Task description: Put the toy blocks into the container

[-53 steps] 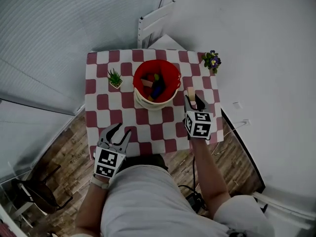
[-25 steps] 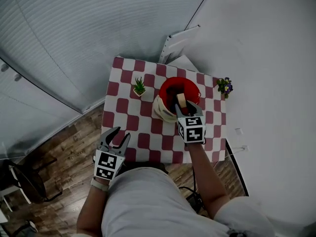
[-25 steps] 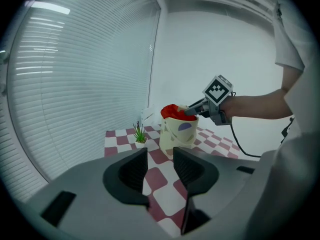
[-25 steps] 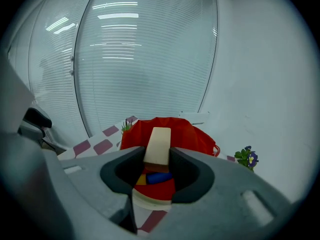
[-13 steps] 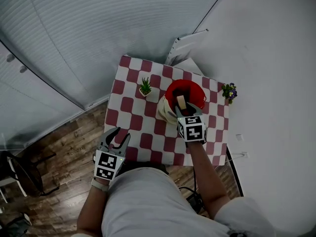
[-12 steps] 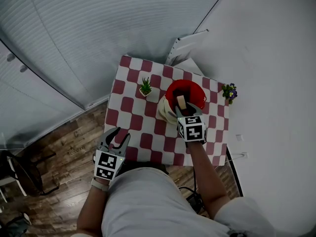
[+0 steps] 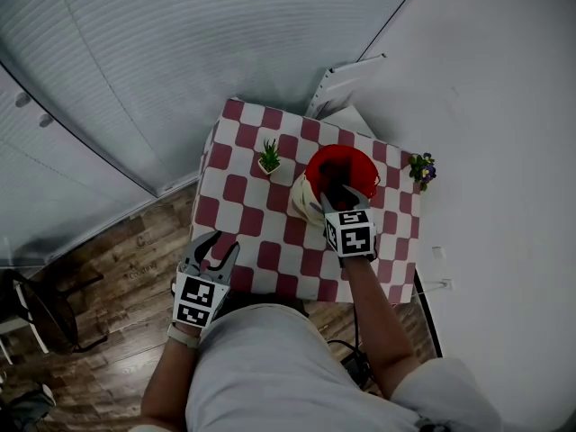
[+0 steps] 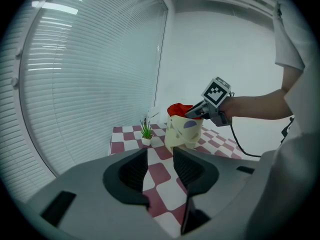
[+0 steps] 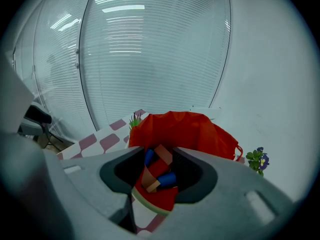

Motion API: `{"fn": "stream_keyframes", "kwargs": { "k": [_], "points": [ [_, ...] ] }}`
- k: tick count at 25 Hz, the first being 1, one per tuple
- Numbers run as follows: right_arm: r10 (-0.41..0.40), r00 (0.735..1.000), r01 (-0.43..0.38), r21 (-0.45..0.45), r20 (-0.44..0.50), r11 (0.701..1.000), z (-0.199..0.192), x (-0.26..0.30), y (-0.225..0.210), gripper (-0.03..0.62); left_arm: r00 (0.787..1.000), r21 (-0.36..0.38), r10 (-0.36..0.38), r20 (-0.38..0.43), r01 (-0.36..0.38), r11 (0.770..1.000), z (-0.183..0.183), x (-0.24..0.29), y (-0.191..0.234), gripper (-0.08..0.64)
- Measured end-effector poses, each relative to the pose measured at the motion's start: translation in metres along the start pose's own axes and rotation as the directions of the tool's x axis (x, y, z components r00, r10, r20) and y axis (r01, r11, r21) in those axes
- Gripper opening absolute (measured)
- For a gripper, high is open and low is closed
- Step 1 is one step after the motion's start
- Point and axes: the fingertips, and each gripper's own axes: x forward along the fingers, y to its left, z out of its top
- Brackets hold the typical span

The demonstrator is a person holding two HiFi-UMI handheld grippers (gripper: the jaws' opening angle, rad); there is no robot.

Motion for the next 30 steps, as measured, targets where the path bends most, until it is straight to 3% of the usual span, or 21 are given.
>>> {"fn": "stream_keyframes", "kwargs": {
  "k": [8,16,30],
  "points": [
    [0.005,1.000,-0.006,0.027,0.031,1.000,0.001,-0.012,0.002,0.163,0.999,0.001,-0.040,0.004,0.040,0.999,0.008,0.003,-0.005,0.155],
    [0.003,0.991,-0.011,0.063,0.131,0.998,0.009,-0.044,0.010,0.163,0.996,0.032,-0.087,0.018,0.086,0.996,0.028,0.005,-0.008,0.155],
    [-0.005,0.941,-0.055,0.165,0.339,0.985,0.022,-0.122,0.039,0.163,0.960,0.125,-0.235,0.151,0.217,0.968,0.101,0.011,-0.020,0.155]
  ]
}}
